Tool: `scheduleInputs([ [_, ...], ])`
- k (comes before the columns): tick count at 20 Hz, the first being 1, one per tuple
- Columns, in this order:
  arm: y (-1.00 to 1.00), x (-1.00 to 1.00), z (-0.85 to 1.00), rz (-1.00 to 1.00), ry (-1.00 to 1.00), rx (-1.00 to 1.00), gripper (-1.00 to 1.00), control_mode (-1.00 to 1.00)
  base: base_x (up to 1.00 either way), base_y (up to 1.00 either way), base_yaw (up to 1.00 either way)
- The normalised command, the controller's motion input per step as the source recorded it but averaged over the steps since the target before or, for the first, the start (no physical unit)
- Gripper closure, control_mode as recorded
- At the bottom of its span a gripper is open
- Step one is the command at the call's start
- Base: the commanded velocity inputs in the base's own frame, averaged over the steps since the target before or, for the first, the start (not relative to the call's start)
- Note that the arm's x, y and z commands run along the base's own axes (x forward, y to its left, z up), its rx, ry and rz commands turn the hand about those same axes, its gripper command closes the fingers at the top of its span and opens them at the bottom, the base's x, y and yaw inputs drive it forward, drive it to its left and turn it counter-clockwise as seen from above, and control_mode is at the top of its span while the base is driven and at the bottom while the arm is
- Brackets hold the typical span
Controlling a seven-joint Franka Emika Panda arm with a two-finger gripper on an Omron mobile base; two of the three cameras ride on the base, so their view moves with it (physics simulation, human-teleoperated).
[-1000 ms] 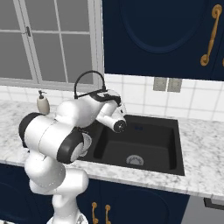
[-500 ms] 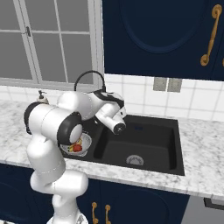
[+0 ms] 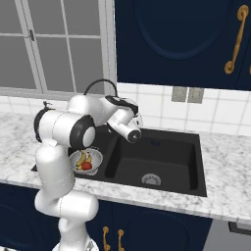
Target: Put the colander in the sink, put the banana, apple, banana in the colander, and turn on the sink faucet and pour water over the colander.
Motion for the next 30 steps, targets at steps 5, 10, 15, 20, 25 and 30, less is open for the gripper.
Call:
scheduleInputs([
  [5, -0.10, 0.45, -0.02, -0.03, 0.03, 0.10, -1.00, -1.00, 0.00, 0.00, 0.00],
  [10, -0.15, 0.32, -0.24, 0.00, 0.00, 0.10, -1.00, -1.00, 0.00, 0.00, 0.00],
  [15, -0.14, 0.40, -0.27, 0.00, 0.00, 0.12, -1.00, -1.00, 0.00, 0.00, 0.00],
  [20, -0.04, 0.45, -0.29, 0.00, 0.00, 0.09, -1.00, -1.00, 0.00, 0.00, 0.00],
  [25, 0.00, 0.51, -0.24, -0.02, 0.00, 0.03, -1.00, -1.00, 0.00, 0.00, 0.00],
  [30, 0.00, 0.55, -0.19, -0.04, 0.00, 0.00, -1.00, -1.00, 0.00, 0.00, 0.00],
])
